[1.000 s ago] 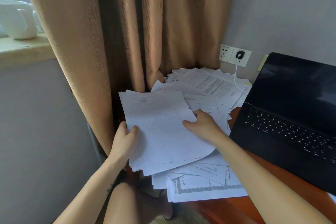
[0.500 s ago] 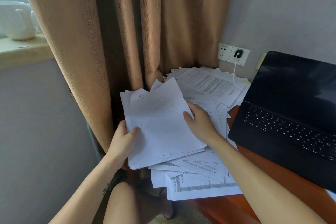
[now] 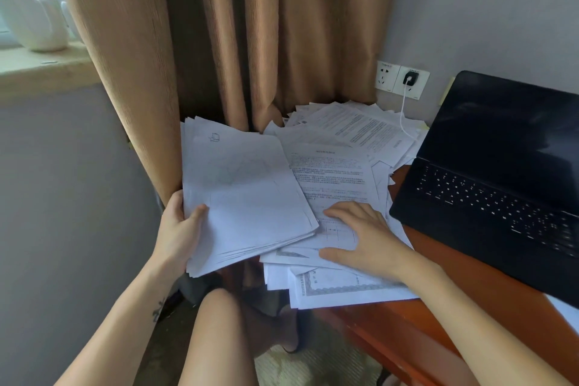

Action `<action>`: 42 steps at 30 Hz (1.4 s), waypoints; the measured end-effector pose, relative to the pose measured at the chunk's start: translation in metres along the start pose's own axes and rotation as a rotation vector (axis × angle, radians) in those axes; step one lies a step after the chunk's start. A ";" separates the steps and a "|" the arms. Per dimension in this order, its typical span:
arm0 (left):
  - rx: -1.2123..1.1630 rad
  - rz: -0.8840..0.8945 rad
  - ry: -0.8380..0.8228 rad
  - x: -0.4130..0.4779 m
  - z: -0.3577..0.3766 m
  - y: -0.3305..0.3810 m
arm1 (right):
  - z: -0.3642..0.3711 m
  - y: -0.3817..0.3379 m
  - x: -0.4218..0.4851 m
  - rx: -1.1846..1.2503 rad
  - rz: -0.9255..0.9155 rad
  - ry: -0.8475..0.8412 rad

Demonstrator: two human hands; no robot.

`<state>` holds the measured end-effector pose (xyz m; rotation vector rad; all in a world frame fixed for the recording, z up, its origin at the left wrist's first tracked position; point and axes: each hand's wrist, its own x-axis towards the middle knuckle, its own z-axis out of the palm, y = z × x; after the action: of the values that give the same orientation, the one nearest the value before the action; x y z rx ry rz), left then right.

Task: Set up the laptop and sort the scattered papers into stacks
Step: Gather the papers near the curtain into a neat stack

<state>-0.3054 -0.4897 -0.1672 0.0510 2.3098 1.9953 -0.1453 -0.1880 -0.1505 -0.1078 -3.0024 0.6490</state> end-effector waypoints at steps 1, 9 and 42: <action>0.001 0.003 0.005 -0.002 -0.002 0.000 | 0.002 0.000 -0.001 -0.022 0.001 -0.004; 0.005 0.001 0.027 -0.012 -0.018 -0.001 | -0.002 -0.005 0.002 -0.184 -0.074 0.030; -0.237 -0.210 -0.154 -0.039 -0.016 0.001 | 0.022 -0.064 0.022 0.410 -0.010 0.250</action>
<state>-0.2676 -0.5088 -0.1618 -0.0507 1.8895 2.0602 -0.1723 -0.2533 -0.1430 -0.1375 -2.5724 1.1382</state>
